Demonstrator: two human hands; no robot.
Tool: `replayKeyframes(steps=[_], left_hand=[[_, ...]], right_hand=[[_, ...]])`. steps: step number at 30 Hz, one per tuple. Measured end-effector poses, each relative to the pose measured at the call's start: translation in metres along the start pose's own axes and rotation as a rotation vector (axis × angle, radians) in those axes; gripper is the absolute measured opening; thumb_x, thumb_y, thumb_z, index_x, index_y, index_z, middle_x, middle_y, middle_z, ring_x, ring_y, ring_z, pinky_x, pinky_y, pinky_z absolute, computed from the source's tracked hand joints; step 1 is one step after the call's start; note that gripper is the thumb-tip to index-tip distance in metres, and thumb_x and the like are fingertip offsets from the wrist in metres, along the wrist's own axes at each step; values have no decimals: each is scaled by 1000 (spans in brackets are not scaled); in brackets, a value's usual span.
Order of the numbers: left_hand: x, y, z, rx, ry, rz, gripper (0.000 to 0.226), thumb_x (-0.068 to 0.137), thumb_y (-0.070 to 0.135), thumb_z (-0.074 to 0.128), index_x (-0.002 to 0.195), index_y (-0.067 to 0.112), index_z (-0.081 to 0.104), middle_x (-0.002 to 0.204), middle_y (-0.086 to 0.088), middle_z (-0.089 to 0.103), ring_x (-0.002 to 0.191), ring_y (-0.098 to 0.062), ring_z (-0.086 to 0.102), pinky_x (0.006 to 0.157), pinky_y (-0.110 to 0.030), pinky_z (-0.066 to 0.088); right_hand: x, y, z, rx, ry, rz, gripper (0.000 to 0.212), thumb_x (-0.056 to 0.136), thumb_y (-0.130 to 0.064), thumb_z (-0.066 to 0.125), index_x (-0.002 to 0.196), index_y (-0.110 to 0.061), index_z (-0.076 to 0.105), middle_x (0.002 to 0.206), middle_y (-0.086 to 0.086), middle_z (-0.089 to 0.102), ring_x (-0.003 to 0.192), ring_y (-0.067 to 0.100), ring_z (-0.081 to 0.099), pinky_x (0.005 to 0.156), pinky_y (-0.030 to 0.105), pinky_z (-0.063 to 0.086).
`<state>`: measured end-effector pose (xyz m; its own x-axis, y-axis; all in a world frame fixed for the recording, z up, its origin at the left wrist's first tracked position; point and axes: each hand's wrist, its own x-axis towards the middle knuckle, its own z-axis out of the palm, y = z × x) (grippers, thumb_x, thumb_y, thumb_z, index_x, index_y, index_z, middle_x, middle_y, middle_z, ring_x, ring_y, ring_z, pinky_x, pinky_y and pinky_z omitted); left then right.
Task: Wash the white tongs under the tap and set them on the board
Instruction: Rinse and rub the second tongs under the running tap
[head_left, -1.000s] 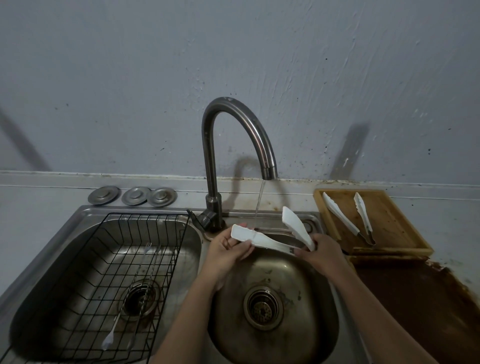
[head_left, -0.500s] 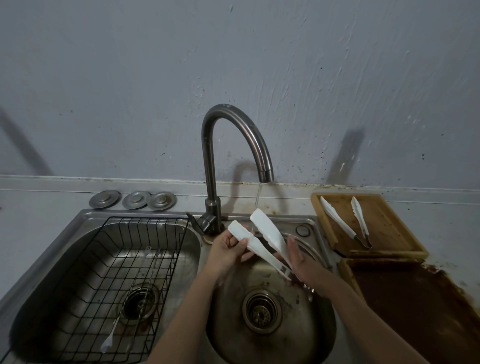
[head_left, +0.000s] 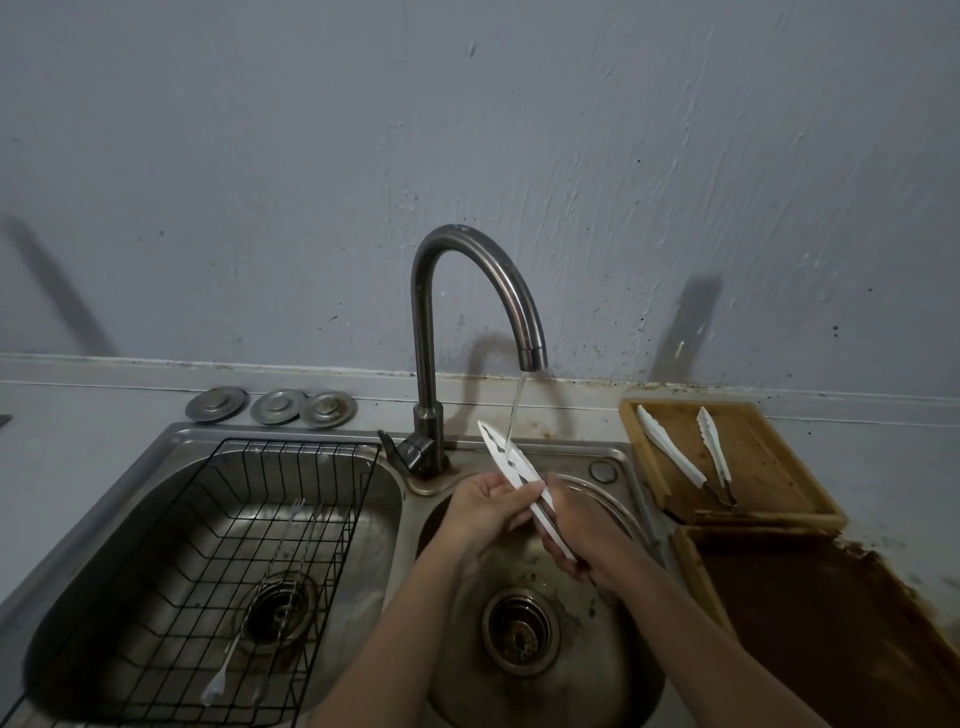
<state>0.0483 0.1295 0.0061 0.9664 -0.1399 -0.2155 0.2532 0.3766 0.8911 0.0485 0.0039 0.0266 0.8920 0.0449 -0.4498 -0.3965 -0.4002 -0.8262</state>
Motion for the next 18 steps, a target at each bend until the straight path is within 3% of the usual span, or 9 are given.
replayKeyframes(steps=[3,7,9,11,14,16,18], left_hand=[[6,15,-4,-35,24,7,12,81,-1,65,93,-2,68,80,-11,75,74,-18,72,74,-25,60],[12,25,-6,-232,182,33,21,88,12,60,100,-5,64,89,-14,72,84,-19,70,74,-29,60],[16,18,-6,-200,254,33,21,88,16,61,94,-4,65,86,-16,70,77,-19,70,69,-28,60],[18,12,-7,-198,353,3,23,87,20,62,87,-3,64,80,-17,69,63,-18,70,63,-29,58],[19,6,-12,-298,475,-84,23,91,21,58,86,-1,60,75,-15,64,56,-20,65,59,-30,59],[17,4,-16,-403,534,-140,24,94,21,53,80,1,56,69,-14,61,57,-21,61,57,-27,57],[16,-3,-21,-552,530,-210,27,96,20,50,89,-5,59,55,-16,63,41,-22,62,39,-21,52]], right_hand=[[-5,-2,-4,1,-33,13,67,95,-54,18,53,-14,51,39,0,42,28,13,32,33,19,25],[-14,0,-7,-18,-108,45,62,97,-50,21,59,-14,54,41,-3,44,30,10,32,33,19,25],[-19,-2,-9,-39,-133,43,59,98,-48,23,67,-11,58,47,1,48,32,11,38,34,20,29],[-25,-9,-13,-65,-145,-9,44,98,-42,31,91,-9,59,62,5,55,41,13,50,37,22,36],[-33,-16,-26,43,-261,-54,27,94,-28,52,117,-15,50,95,11,63,65,23,68,46,24,51],[-37,-19,-37,232,-316,-102,31,91,-19,57,119,-9,49,106,18,63,81,31,71,61,32,60],[-37,-22,-41,342,-252,-235,30,89,-15,59,115,-3,50,108,19,64,85,31,71,72,36,60]])
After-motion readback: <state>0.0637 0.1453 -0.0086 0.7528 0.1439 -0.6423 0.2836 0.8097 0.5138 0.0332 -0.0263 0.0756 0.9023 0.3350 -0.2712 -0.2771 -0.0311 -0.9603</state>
